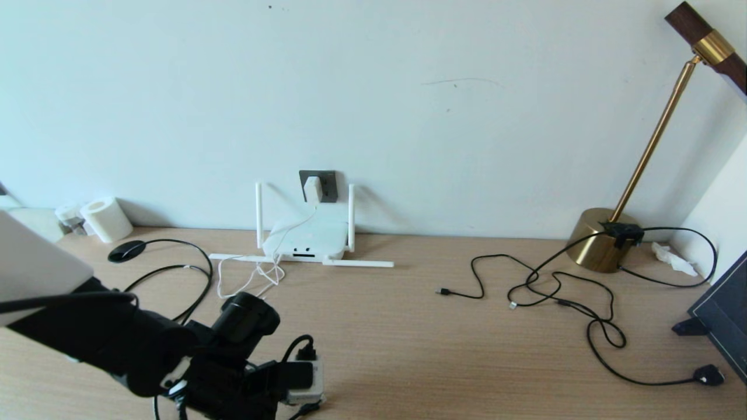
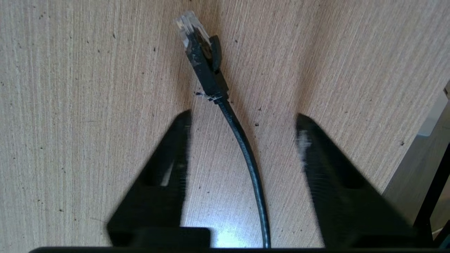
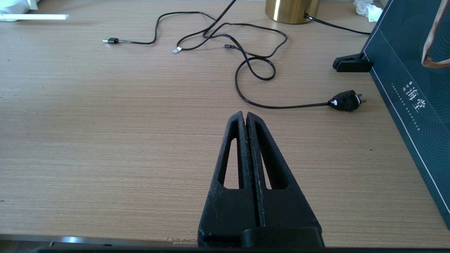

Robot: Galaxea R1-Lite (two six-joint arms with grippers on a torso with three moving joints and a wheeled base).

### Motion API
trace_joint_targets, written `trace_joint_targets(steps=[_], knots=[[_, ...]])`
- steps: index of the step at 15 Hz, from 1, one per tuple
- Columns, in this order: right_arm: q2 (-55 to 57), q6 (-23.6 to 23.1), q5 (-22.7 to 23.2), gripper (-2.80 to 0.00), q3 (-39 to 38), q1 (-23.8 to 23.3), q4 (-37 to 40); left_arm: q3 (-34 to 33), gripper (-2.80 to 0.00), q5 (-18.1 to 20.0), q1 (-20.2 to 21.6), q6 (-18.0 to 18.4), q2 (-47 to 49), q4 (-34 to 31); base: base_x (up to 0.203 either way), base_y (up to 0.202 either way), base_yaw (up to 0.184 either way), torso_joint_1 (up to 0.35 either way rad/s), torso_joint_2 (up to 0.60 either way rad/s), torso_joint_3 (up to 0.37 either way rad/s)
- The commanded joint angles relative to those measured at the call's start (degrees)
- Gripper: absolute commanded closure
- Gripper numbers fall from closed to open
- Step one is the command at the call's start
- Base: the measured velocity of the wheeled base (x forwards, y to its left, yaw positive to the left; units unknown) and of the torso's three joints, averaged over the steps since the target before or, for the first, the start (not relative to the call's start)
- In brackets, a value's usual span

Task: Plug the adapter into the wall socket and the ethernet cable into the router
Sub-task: Pick up cable

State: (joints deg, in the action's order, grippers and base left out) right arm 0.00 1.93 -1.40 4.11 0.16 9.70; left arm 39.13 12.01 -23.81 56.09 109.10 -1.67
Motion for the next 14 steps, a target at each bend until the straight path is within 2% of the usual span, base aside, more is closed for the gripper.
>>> trace_joint_targets(steps=[1, 7, 10, 14], knots=[[0.1, 0.0, 0.0, 0.0, 0.0, 0.0, 0.1, 0.1, 0.0, 0.0, 0.0, 0.2, 0.6, -0.1, 0.0, 0.0, 0.0, 0.0, 0.0, 0.0], [0.1, 0.0, 0.0, 0.0, 0.0, 0.0, 0.1, -1.1, 0.0, -0.1, -0.1, -0.4, -0.3, -0.1, 0.0, 0.0, 0.0, 0.0, 0.0, 0.0], [0.0, 0.0, 0.0, 0.0, 0.0, 0.0, 0.1, 0.2, 0.0, 0.3, -0.2, -0.6, -3.9, 0.2, 0.0, 0.0, 0.0, 0.0, 0.0, 0.0], [0.0, 0.0, 0.0, 0.0, 0.0, 0.0, 0.1, 11.1, 0.0, 0.5, -0.2, -1.4, -10.1, 0.3, 0.0, 0.0, 0.0, 0.0, 0.0, 0.0]])
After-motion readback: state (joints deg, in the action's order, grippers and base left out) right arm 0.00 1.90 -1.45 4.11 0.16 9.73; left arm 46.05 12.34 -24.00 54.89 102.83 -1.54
